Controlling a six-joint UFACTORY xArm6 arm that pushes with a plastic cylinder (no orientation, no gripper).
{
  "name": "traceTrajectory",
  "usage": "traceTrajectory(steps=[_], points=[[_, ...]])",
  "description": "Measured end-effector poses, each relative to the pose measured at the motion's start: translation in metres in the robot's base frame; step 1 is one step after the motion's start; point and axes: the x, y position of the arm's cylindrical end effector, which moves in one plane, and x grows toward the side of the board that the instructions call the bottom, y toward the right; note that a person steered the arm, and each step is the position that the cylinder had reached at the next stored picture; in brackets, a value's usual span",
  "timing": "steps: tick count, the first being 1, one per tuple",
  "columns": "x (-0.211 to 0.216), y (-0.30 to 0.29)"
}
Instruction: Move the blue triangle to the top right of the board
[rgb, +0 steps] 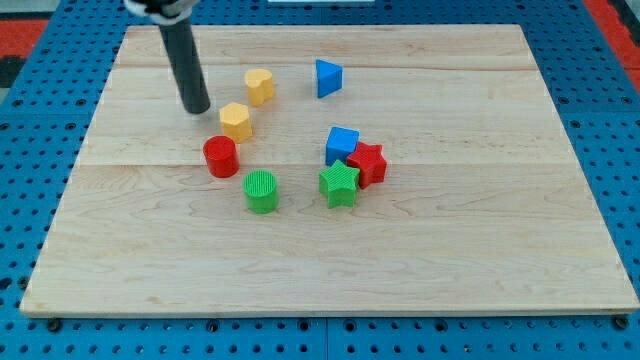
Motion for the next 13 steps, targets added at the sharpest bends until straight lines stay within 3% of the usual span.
traceTrajectory(steps=[1,2,3,4,6,7,9,10,11,12,13], points=[[0.035,-0.011],[0.035,0.054],[0.013,0.108],[-0.038,0.105],[-0.061,0.183],[-0.067,0.249],[-0.068,0.174],[-0.111,0.222],[-0.108,0.27],[-0.108,0.282],[-0.112,0.237]])
